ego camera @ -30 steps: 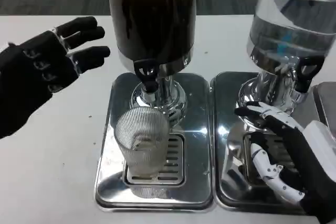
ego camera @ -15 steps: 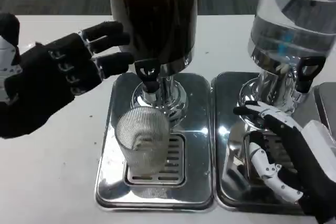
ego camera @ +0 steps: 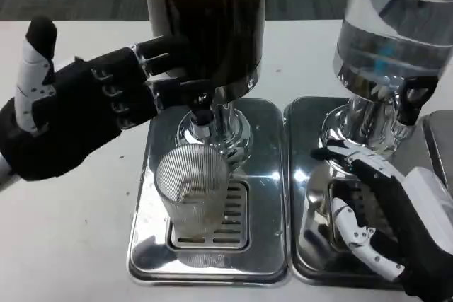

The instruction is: Grasp the cup under the faucet to collect the drink, then remove the cup.

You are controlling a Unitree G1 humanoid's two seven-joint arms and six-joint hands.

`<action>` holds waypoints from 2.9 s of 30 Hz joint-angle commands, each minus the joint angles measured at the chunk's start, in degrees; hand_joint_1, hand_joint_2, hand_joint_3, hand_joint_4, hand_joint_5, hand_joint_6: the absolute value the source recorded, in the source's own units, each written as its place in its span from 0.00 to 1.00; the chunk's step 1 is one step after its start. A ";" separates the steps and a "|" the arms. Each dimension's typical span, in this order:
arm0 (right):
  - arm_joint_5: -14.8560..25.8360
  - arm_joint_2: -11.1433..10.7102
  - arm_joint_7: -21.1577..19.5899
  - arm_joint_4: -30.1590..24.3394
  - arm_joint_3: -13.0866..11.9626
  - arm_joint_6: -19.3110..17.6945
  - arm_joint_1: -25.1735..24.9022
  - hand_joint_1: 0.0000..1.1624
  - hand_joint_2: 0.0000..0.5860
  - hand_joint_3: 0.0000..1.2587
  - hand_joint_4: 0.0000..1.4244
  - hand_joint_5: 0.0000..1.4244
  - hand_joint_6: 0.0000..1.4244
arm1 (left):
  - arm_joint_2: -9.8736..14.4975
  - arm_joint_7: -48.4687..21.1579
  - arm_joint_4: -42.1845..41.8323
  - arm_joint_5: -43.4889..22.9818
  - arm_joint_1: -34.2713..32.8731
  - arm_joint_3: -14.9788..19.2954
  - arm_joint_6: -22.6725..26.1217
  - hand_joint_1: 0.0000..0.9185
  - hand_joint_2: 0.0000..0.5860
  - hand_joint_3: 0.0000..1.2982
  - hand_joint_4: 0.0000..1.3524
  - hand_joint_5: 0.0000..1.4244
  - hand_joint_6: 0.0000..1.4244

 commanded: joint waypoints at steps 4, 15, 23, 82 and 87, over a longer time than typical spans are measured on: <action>0.31 0.71 -1.02 -0.87 -0.11 -0.04 0.91 0.34 1.00 0.24 0.12 0.09 0.12 | -1.36 -0.90 1.90 2.75 -2.89 -1.10 -0.90 0.00 0.05 0.17 0.09 0.13 0.07; 0.18 1.60 -1.55 -0.58 -0.19 -0.25 1.58 0.34 1.00 0.24 0.12 0.09 0.12 | -3.21 -1.13 2.91 4.36 -5.05 -1.64 -1.00 0.00 0.05 0.18 0.08 0.12 0.07; 0.25 1.74 -2.16 -0.45 -0.32 -0.25 2.28 0.34 1.00 0.24 0.12 0.09 0.12 | -3.68 -1.27 2.89 4.08 -6.04 -1.54 -0.66 0.00 0.05 0.18 0.08 0.12 0.06; 0.96 2.15 -2.84 1.40 0.80 0.35 1.04 0.34 1.00 0.23 0.12 0.09 0.12 | 1.26 -0.26 -12.81 8.41 1.88 -2.60 -7.88 0.00 0.03 0.18 0.09 0.12 0.06; 1.39 1.81 -2.74 1.53 0.60 0.36 0.83 0.34 1.00 0.23 0.12 0.09 0.12 | 1.53 0.50 -14.12 9.44 2.76 -2.43 -10.21 0.00 0.04 0.18 0.10 0.12 0.06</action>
